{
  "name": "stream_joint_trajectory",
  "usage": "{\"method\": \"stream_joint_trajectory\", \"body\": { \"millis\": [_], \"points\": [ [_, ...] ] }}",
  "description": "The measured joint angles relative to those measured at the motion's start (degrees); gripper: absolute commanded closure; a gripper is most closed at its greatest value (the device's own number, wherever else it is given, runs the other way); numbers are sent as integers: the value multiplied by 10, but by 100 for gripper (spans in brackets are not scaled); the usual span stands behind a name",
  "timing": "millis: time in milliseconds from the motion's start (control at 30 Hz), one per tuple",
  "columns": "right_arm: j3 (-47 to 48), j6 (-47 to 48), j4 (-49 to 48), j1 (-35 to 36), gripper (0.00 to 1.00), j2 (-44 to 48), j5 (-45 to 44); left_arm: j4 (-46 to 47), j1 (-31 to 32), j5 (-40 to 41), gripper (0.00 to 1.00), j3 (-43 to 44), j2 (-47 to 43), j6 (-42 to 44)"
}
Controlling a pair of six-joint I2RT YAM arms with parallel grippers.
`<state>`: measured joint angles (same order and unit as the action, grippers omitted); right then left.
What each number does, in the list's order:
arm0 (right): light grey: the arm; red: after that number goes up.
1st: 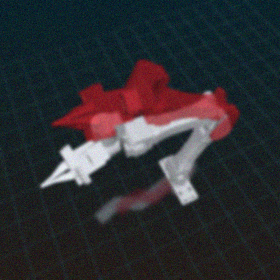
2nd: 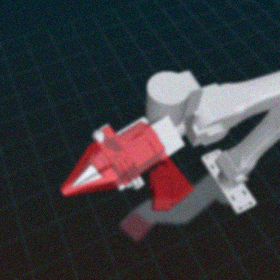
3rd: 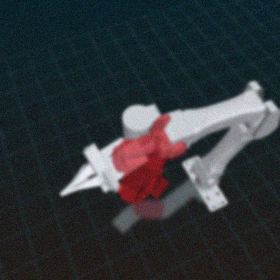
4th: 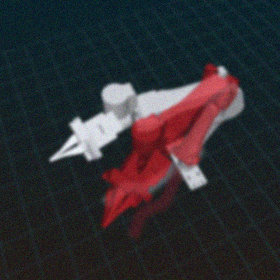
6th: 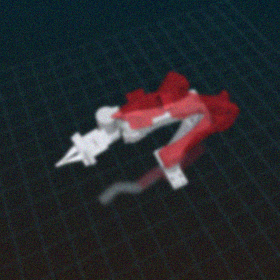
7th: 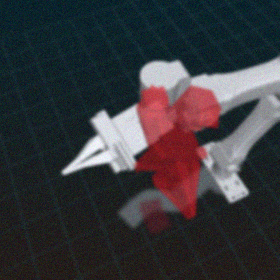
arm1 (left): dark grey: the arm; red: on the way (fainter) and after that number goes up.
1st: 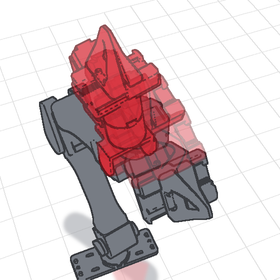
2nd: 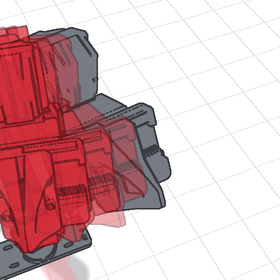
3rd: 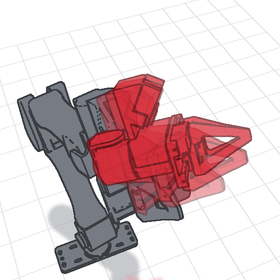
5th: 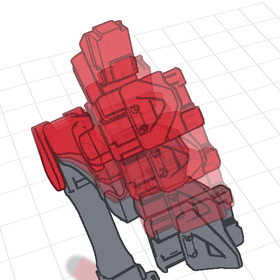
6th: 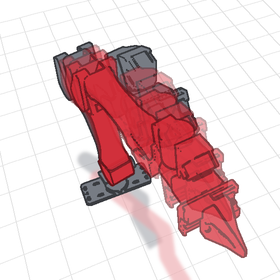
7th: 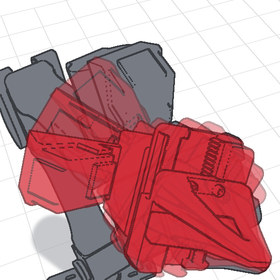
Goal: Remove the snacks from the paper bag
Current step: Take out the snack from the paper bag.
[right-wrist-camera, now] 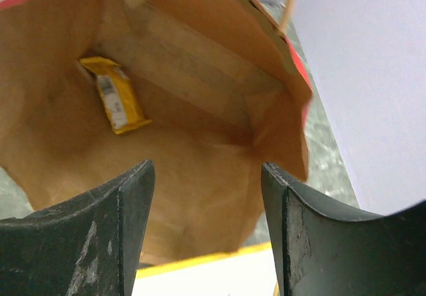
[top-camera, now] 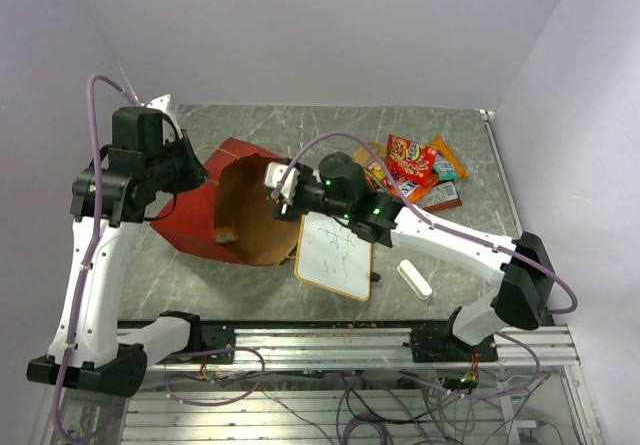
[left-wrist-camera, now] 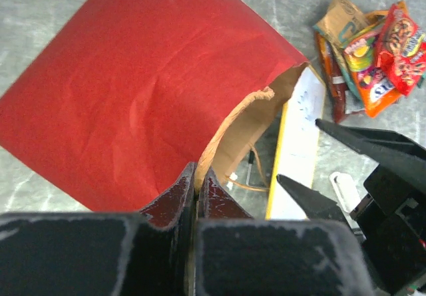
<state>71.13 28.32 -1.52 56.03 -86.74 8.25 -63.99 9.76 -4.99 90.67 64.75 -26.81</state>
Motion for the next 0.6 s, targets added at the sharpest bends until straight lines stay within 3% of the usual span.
{"method": "stream_joint_trajectory", "body": {
  "millis": [200, 367, 600],
  "points": [
    [22, 56, -25, 39, 41, -59, 70, -5, 5, 34, 93, -27, -35, 18],
    [32, 63, -50, 58, 61, -130, 97, -1, 6, 32, 93, -40, -36, 21],
    [106, 71, -46, 57, 64, -247, 123, 7, 6, 33, 93, -40, -25, 24]
  ]
}}
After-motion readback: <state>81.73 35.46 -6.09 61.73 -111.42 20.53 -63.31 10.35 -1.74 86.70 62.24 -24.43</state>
